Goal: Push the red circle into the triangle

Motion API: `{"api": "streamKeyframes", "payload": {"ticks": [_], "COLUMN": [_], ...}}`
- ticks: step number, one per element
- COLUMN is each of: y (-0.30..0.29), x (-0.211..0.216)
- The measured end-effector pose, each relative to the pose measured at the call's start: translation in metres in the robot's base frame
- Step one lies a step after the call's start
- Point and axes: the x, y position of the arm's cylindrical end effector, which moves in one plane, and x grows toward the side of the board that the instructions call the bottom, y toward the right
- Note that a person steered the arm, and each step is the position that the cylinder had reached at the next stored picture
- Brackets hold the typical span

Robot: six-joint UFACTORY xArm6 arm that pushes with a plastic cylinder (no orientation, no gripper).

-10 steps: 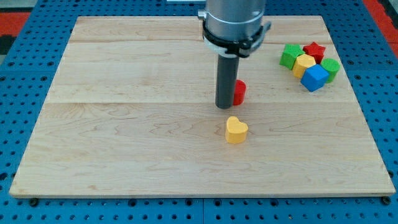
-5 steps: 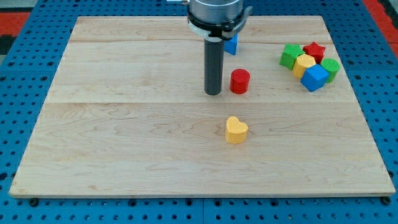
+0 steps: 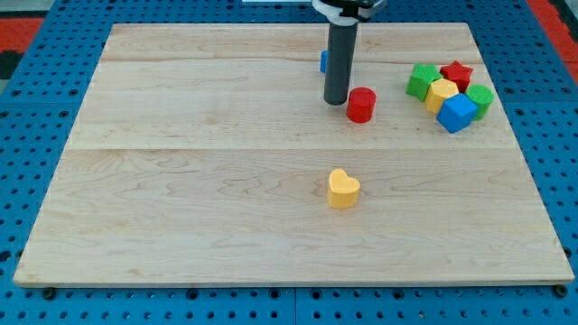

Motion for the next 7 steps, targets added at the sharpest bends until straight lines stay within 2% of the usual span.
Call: {"api": "streamKeyframes", "payload": {"ticks": [1, 2, 3, 4, 7], "y": [0.000, 0.000, 0.032, 0.048, 0.048], "x": [0.012, 0.063, 0.073, 0.046, -0.029]}}
